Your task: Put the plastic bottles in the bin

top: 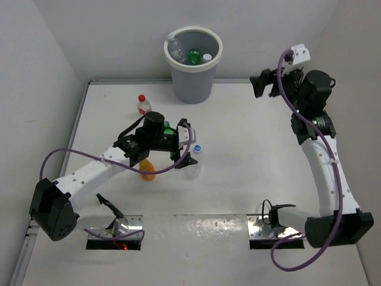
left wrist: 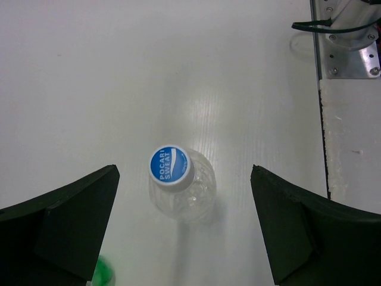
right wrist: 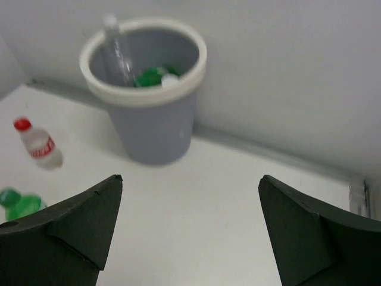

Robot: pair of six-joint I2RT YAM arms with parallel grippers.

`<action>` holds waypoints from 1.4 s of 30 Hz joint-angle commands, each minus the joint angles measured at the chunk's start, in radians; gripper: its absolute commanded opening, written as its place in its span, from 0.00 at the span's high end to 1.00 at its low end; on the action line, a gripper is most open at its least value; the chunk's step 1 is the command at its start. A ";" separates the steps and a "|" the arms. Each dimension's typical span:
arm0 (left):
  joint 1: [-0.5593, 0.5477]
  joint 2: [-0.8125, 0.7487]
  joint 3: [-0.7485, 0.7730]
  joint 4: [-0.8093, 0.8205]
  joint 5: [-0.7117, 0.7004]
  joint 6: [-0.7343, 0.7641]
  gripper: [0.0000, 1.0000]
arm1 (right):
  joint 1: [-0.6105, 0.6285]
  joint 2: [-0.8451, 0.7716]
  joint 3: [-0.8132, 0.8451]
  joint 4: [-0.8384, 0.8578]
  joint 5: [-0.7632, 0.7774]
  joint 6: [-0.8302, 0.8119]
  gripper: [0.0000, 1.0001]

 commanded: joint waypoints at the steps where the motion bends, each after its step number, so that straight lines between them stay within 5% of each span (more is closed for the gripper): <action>1: -0.032 0.054 -0.005 0.111 0.035 -0.017 0.00 | -0.061 -0.078 -0.106 -0.110 -0.067 0.040 0.06; 5: -0.041 0.141 -0.005 0.184 0.015 -0.103 0.00 | -0.130 -0.179 -0.192 -0.167 -0.100 0.074 0.06; 9: -0.032 0.192 0.025 0.173 0.046 -0.130 0.14 | -0.194 -0.253 -0.276 -0.193 -0.132 0.074 0.06; 14: -0.032 0.208 0.077 0.125 0.046 -0.144 0.57 | -0.250 -0.296 -0.321 -0.233 -0.181 0.077 0.07; 19: 0.005 0.217 0.270 0.081 0.008 -0.209 0.87 | -0.282 -0.331 -0.374 -0.266 -0.241 0.074 0.09; 24: 0.088 0.348 0.819 0.032 -0.136 -0.294 0.91 | -0.281 -0.389 -0.463 -0.295 -0.299 0.074 0.09; 31: 0.122 0.701 1.345 0.141 -0.555 -0.311 0.91 | -0.239 -0.424 -0.532 -0.282 -0.313 0.093 0.09; 36: 0.131 0.841 1.333 0.384 -0.621 -0.251 0.91 | -0.181 -0.434 -0.519 -0.298 -0.321 0.068 0.09; 42: 0.151 1.033 1.398 0.463 -0.682 -0.214 0.91 | -0.055 -0.392 -0.447 -0.403 -0.315 -0.027 0.09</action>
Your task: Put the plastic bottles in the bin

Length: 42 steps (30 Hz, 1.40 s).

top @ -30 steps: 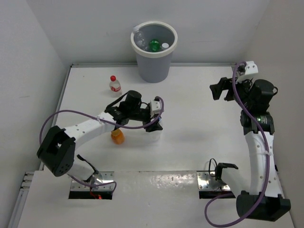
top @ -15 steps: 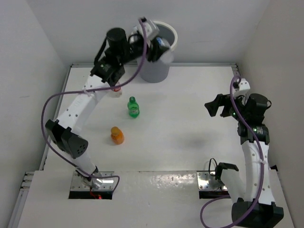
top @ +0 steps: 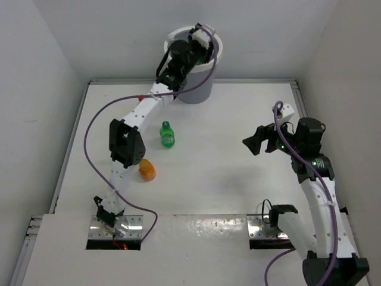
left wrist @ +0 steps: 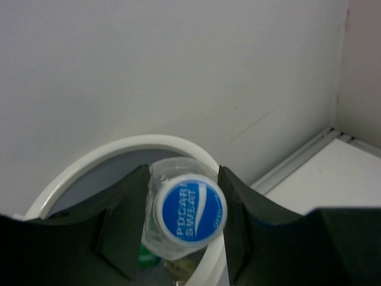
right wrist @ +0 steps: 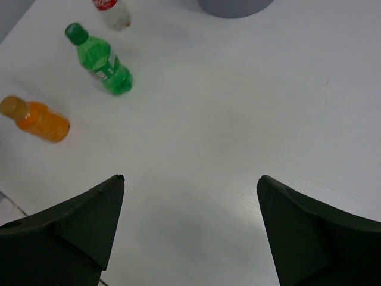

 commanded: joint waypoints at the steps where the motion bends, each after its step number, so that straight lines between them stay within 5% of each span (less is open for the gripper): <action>1: 0.027 0.067 0.058 0.118 -0.084 0.035 0.91 | 0.074 0.026 0.071 -0.092 -0.004 -0.094 0.09; 4: 0.039 0.115 0.083 0.118 -0.097 0.048 0.72 | 0.175 0.022 0.066 -0.122 0.078 -0.183 0.09; 5: 0.039 0.127 0.093 0.118 -0.097 0.048 0.39 | 0.233 0.014 0.054 -0.125 0.144 -0.191 0.09; 8: 0.048 0.106 0.093 0.118 -0.106 0.048 0.00 | 0.316 0.009 0.028 -0.085 0.221 -0.211 0.09; 21: 0.168 -0.348 0.080 -0.009 -0.042 -0.099 0.00 | 0.655 0.205 0.008 0.283 0.335 -0.200 0.09; 27: 0.315 -0.756 -0.267 -0.084 -0.109 -0.183 0.00 | 0.879 0.434 0.134 0.367 0.303 -0.197 0.10; 34: 0.429 -1.201 -0.737 -0.288 -0.221 -0.217 0.00 | 0.971 0.762 0.360 0.499 0.293 -0.013 0.10; 42: 0.534 -1.471 -0.917 -0.511 -0.296 -0.266 0.00 | 1.068 0.985 0.479 0.594 0.316 0.046 0.10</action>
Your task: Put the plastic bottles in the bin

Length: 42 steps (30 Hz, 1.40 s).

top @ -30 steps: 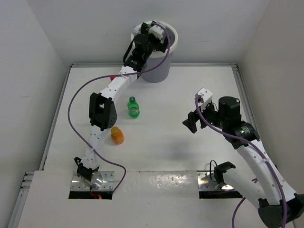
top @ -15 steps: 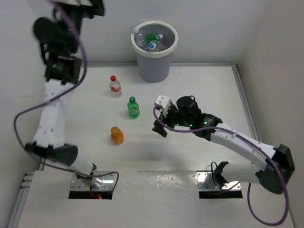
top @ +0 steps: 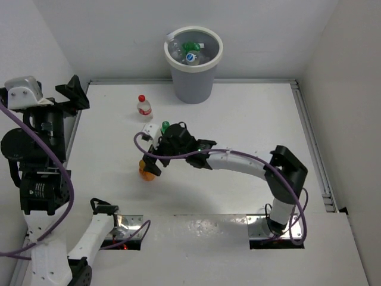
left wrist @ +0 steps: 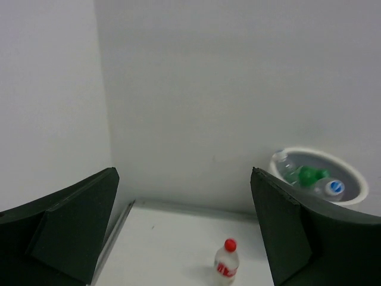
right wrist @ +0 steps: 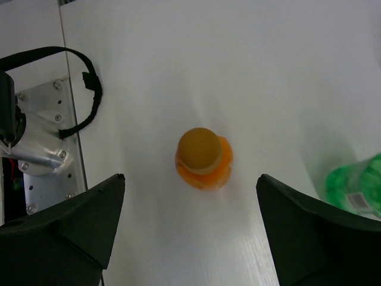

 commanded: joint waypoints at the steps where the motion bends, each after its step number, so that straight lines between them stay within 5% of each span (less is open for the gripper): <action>1: 0.054 -0.032 -0.021 -0.139 -0.032 -0.034 0.00 | 0.036 0.081 0.069 0.109 0.010 0.048 0.10; 15: 0.064 -0.032 -0.043 -0.151 -0.032 -0.006 0.00 | 0.088 0.268 0.126 0.171 0.163 -0.010 0.14; 18: 0.064 -0.032 -0.054 -0.151 -0.032 -0.006 0.00 | 0.079 0.279 0.129 0.182 0.169 -0.019 0.28; 21: 0.064 -0.032 -0.064 -0.151 -0.032 -0.006 0.00 | 0.061 0.273 0.140 0.153 0.166 -0.026 0.54; 22: 0.064 -0.032 -0.077 -0.141 -0.023 -0.006 0.00 | 0.049 0.244 0.143 0.142 0.168 -0.024 0.70; 27: 0.064 -0.021 -0.127 -0.072 0.092 0.012 0.00 | 0.000 0.101 0.164 -0.003 0.154 -0.044 0.88; 34: 0.064 0.124 -0.169 0.003 0.233 -0.008 0.00 | -0.231 -0.068 0.570 -0.223 0.106 -0.016 0.92; 42: 0.086 0.280 -0.258 0.043 0.454 -0.047 0.03 | -0.556 0.004 0.850 -0.023 0.264 -0.056 0.93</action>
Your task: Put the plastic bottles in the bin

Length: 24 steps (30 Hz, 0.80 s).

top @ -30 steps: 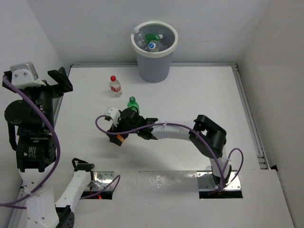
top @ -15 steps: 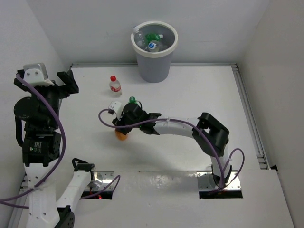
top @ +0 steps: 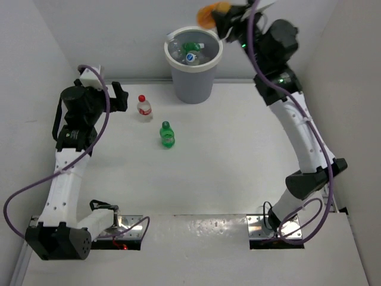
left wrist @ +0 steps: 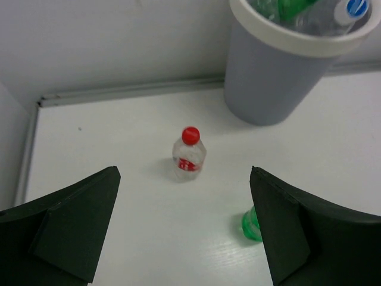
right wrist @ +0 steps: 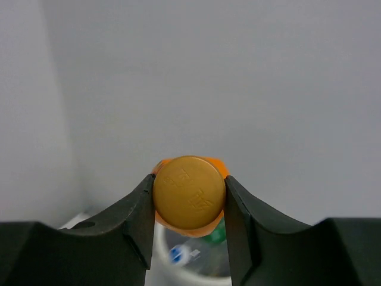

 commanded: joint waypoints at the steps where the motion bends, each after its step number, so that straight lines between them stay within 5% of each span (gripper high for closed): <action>1: 0.034 0.020 -0.033 0.081 0.119 -0.034 0.03 | -0.098 0.068 0.042 0.088 0.065 -0.013 0.93; 10: 0.052 0.166 -0.053 0.137 0.326 -0.030 0.06 | -0.220 0.331 0.131 0.249 0.086 0.030 0.93; 19: 0.063 0.155 -0.167 0.190 0.239 0.001 0.06 | -0.218 0.448 0.145 0.254 0.092 0.045 0.93; 24: 0.063 0.191 -0.196 0.247 0.176 0.024 0.03 | -0.206 0.497 0.153 0.232 0.086 0.024 0.84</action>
